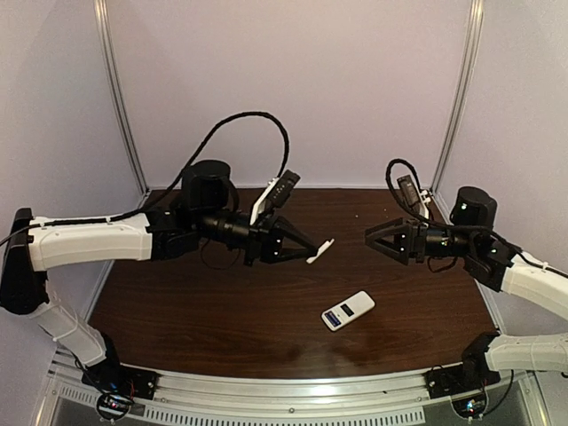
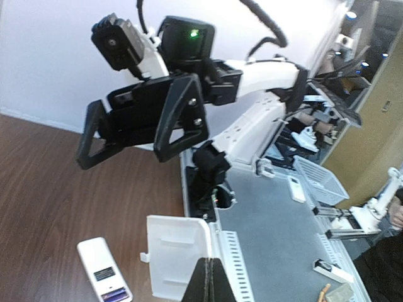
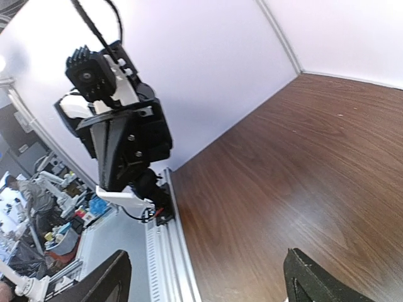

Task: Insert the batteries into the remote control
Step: Pass from the left arm to the right

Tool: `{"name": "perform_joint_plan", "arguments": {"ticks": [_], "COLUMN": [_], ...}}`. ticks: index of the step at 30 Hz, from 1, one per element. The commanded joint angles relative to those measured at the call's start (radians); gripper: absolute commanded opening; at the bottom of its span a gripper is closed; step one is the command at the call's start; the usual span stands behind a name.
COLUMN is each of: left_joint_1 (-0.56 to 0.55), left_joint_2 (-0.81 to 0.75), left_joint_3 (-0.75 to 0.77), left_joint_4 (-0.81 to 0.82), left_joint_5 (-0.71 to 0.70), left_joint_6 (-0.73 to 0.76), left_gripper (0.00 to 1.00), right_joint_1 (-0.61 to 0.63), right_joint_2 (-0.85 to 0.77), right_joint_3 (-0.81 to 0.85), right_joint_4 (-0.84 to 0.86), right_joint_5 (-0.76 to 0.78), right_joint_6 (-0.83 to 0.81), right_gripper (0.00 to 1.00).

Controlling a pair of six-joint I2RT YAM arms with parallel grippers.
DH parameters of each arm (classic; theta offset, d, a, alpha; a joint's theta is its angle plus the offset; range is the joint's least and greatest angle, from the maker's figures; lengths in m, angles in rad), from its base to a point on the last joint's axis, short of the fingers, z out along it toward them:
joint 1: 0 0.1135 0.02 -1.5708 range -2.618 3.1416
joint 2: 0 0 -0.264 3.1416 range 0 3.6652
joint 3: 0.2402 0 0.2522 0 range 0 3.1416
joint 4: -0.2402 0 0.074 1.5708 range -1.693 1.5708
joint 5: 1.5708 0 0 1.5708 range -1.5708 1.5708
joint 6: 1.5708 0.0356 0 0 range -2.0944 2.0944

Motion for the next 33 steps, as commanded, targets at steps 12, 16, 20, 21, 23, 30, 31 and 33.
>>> {"name": "perform_joint_plan", "arguments": {"ticks": [12,16,20,21,23,30,31,33], "left_joint_1": [0.002,0.002,-0.001,0.0,-0.001,0.0,-0.001,0.0], "left_joint_2": [-0.021,0.003,0.031,0.037,0.048,0.082,0.087,0.097], "left_joint_3": [-0.103,-0.117,-0.117,-0.117,-0.117,-0.114,-0.116,-0.122], "left_joint_4": [0.691,0.83,0.918,0.938,0.965,1.051,1.068,1.107], "left_joint_5": [0.332,0.337,0.34,0.34,0.342,0.344,0.344,0.34], "left_joint_6": [-0.454,-0.551,-0.625,-0.641,-0.667,-0.751,-0.766,-0.796], "left_gripper": [0.0,0.0,0.0,0.0,0.0,0.0,0.0,0.0], "right_joint_1": [0.284,0.333,0.378,0.389,0.41,0.477,0.48,0.484], "right_joint_2": [0.065,0.095,0.131,0.139,0.157,0.221,0.225,0.226], "right_joint_3": [0.204,0.253,0.283,0.291,0.308,0.372,0.378,0.383], "right_joint_4": [0.105,0.081,0.071,0.07,0.069,0.053,0.047,0.039], "right_joint_5": [-0.108,-0.092,-0.075,-0.07,-0.061,-0.062,-0.062,-0.062], "right_joint_6": [-0.042,-0.071,-0.096,-0.103,-0.112,-0.155,-0.16,-0.166], "right_gripper": [0.62,0.55,0.51,0.5,0.48,0.32,0.28,0.2]}}
